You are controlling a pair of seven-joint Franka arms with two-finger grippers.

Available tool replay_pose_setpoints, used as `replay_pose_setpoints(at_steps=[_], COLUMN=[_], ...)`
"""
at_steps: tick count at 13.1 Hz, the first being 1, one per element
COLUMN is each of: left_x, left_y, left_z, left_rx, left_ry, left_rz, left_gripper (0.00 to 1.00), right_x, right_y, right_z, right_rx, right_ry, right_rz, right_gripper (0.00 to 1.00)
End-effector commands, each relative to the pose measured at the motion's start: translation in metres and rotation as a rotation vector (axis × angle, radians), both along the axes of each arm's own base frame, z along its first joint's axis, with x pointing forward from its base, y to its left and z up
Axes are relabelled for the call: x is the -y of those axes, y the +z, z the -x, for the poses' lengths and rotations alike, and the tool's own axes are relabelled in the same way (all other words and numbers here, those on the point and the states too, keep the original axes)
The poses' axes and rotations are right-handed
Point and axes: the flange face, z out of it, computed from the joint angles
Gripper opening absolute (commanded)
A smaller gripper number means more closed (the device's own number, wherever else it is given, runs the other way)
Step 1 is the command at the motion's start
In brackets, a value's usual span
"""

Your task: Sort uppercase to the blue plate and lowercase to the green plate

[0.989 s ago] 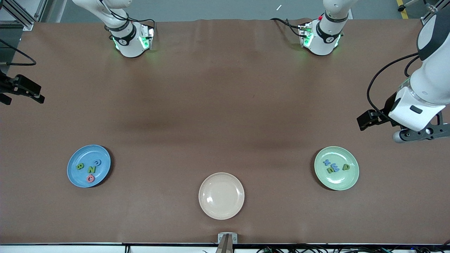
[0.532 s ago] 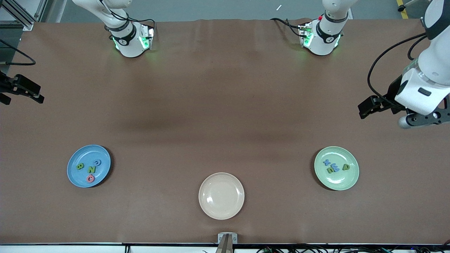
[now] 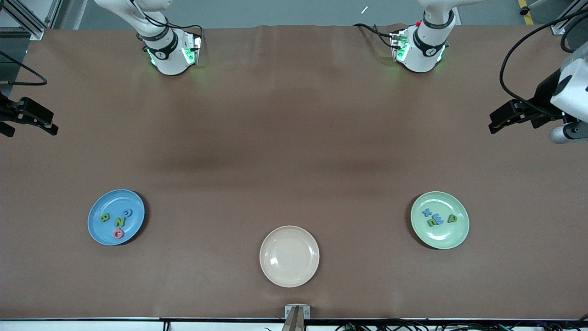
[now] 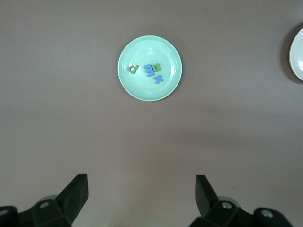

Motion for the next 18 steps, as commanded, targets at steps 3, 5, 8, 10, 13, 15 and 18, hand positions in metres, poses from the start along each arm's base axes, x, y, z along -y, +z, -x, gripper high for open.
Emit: replay_pose_setpoints(at_steps=[3, 5, 8, 10, 13, 15, 18], left_x=[-0.009, -0.012, -0.018, -0.017, -0.018, -0.017, -0.017], left_y=[0.009, 0.01, 0.008, 0.007, 0.008, 0.008, 0.01], left_z=[0.033, 0.038, 0.043, 0.043, 0.039, 0.037, 0.04], left_rx=[0.015, 0.018, 0.014, 0.012, 0.026, 0.035, 0.032], left_ry=[-0.058, -0.054, -0.063, -0.085, -0.087, -0.09, -0.088], left_rz=[-0.011, -0.015, -0.017, -0.02, -0.018, -0.017, -0.006], left_gripper=[1.0, 1.0, 1.0, 1.0, 1.0, 1.0, 1.0], right_x=[-0.002, -0.003, -0.002, -0.002, -0.002, -0.002, -0.001], right_y=[0.004, 0.005, 0.005, 0.005, 0.005, 0.004, 0.004], right_z=[0.003, 0.003, 0.003, 0.003, 0.003, 0.003, 0.003], right_rx=[0.005, 0.006, 0.006, 0.006, 0.008, 0.005, 0.005], right_ry=[-0.01, -0.008, -0.01, -0.01, -0.011, -0.011, -0.013], right_rz=[0.0, 0.001, 0.001, 0.0, -0.002, -0.002, -0.002], right_gripper=[1.0, 1.0, 1.0, 1.0, 1.0, 1.0, 1.0])
